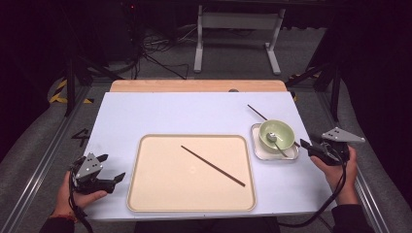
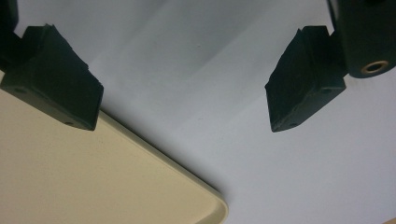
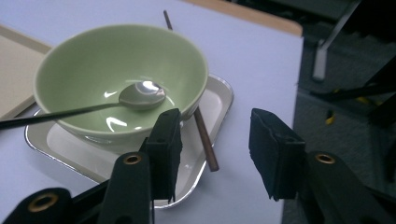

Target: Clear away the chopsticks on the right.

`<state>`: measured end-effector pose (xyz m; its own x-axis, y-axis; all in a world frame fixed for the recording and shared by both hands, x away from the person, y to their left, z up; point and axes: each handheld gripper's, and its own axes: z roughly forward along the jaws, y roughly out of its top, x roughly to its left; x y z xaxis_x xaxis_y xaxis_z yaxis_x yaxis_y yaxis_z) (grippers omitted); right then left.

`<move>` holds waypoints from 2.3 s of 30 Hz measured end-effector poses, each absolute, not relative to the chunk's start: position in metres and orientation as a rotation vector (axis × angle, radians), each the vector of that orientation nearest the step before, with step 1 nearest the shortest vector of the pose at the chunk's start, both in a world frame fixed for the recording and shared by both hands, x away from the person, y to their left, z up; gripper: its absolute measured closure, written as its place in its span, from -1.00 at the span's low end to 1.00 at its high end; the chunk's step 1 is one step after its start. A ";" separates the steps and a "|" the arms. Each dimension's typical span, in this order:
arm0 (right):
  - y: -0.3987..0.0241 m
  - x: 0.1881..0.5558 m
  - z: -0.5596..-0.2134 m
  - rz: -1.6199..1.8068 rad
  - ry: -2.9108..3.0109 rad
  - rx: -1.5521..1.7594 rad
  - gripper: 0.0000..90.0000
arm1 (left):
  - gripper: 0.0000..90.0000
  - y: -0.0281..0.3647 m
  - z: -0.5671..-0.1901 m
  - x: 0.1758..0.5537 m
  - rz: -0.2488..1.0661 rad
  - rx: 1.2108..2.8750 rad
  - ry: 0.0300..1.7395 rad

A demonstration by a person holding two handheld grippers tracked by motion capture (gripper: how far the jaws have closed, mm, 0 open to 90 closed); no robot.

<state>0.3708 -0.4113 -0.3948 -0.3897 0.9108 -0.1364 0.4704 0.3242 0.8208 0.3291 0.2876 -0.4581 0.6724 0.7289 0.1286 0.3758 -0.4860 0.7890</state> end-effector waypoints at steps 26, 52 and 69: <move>-0.413 0.423 -0.435 0.919 2.177 1.358 0.53 | -0.73 0.287 -0.460 0.331 0.579 2.131 0.848; -0.431 0.392 -0.399 1.031 1.972 1.319 0.88 | -0.72 0.288 -0.458 0.329 0.590 2.123 0.849; -0.390 0.352 -0.353 1.184 1.991 1.106 0.88 | -0.73 0.287 -0.458 0.329 0.589 2.128 0.846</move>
<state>0.3525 -0.3898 -0.3534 -0.4977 0.8656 -0.0560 0.3638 0.2670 0.8924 0.3290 0.2875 -0.4581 0.6747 0.7260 0.1331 0.3767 -0.4937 0.7838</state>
